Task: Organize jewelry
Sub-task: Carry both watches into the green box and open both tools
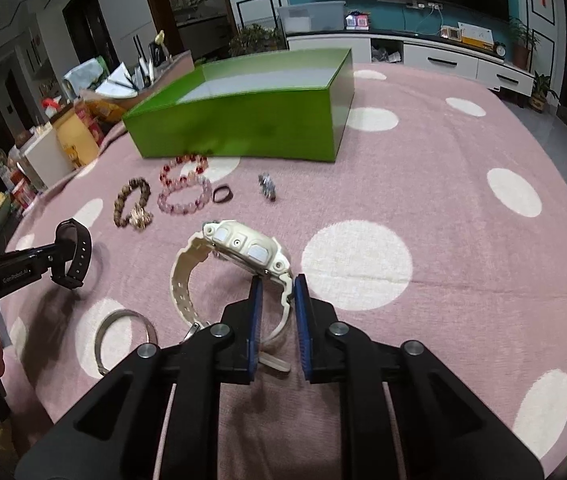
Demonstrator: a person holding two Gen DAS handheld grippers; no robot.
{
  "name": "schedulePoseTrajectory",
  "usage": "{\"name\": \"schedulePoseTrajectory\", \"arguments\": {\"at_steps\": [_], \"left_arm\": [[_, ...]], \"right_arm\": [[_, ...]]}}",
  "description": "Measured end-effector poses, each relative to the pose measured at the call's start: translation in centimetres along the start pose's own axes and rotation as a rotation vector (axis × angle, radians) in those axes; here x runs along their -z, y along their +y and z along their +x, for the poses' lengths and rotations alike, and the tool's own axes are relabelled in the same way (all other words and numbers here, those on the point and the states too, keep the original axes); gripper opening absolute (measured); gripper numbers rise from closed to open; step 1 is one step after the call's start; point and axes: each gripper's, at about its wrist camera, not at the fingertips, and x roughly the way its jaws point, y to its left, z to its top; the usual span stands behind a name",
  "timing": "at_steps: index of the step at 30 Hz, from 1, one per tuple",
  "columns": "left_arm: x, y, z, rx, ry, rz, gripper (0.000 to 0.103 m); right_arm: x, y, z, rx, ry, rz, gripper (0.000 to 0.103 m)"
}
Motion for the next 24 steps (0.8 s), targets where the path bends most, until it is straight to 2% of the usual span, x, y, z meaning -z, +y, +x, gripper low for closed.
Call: {"name": "schedulePoseTrajectory", "arguments": {"at_steps": [8, 12, 19, 24], "left_arm": [[-4.0, -1.4, -1.4, 0.051, -0.071, 0.018, 0.011], [-7.4, -2.7, -1.6, 0.070, -0.134, 0.043, 0.011], [-13.8, -4.4, -0.2, 0.092, -0.177, 0.045, 0.011], [-17.2, -5.9, 2.2, 0.082, -0.168, 0.058, 0.011]], "right_arm": [[-3.3, -0.7, -2.4, 0.009, -0.097, -0.007, 0.016], [-5.9, -0.6, -2.5, 0.020, -0.144, -0.028, 0.016], [-11.0, -0.4, -0.8, 0.028, -0.206, -0.050, 0.016], [-14.4, -0.5, 2.1, 0.039, -0.209, -0.047, 0.016]]}}
